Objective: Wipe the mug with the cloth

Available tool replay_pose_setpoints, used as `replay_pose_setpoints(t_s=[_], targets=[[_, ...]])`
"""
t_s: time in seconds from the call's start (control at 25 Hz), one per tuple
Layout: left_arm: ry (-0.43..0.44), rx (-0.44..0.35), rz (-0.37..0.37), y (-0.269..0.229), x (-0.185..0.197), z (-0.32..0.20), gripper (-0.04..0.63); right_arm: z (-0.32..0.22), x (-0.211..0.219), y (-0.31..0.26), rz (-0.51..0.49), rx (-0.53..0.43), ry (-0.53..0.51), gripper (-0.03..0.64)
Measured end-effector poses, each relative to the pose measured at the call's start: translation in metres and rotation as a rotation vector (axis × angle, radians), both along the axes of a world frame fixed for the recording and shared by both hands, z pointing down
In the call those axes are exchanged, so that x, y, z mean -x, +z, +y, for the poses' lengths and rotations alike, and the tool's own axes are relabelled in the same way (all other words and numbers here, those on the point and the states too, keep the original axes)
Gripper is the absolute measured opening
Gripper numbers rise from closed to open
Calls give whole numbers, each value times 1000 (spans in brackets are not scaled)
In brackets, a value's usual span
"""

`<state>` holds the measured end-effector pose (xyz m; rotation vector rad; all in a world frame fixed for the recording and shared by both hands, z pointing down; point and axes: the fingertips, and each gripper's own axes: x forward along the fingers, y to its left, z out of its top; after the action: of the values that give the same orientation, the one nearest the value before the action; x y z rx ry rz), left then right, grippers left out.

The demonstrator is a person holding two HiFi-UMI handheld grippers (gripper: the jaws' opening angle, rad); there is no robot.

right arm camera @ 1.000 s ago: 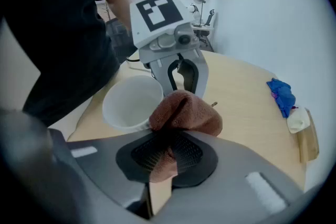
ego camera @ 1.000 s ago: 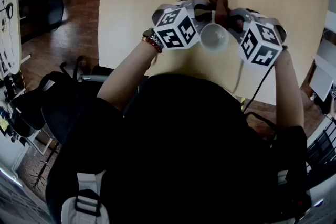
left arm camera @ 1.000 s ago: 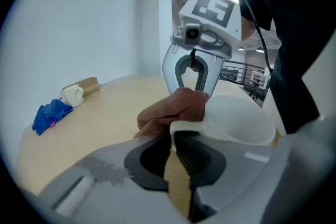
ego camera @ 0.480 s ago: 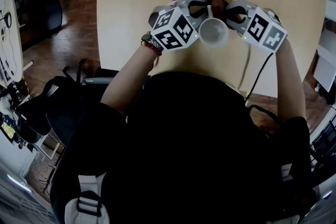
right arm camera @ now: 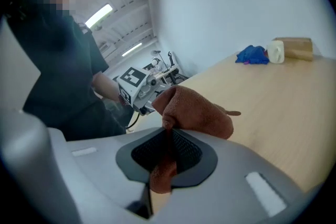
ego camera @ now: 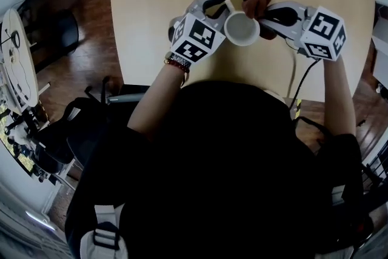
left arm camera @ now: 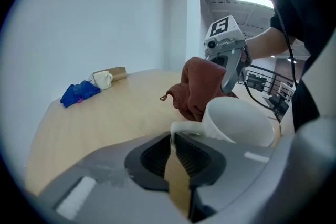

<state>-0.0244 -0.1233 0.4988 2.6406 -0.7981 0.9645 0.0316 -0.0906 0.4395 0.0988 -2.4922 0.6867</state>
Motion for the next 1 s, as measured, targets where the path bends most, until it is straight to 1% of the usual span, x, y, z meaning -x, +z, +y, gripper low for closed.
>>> replay_pose_setpoints(t_s=[0.12,0.24,0.4,0.48,0.52,0.6,0.68,0.84,0.92,1.0], targets=[[-36,12,10,0,3,1,34,-4,4,11,-22,83,62,35],[-64,21,13,0,4,2,34,-8,4,28,31,99,62,34],[-63,10,17,-2,2,1,34,-12,8,52,117,110,56,34],[-65,4,19,-2,4,0,34,-13,11,59,128,137,76,34],[-71,7,26,-2,6,0,34,-14,12,60,118,159,91,34],[-107,27,58,-3,10,-2,32,-15,12,55,63,214,127,34],[-159,47,80,-5,15,-3,34,-15,9,40,-30,271,165,34],[-219,45,74,-8,16,5,34,-8,-6,-1,-250,353,255,34],[-244,44,67,-6,21,7,34,-7,-11,-13,-313,379,301,34],[-267,44,53,-4,31,3,32,-9,-12,-16,-338,405,336,34]])
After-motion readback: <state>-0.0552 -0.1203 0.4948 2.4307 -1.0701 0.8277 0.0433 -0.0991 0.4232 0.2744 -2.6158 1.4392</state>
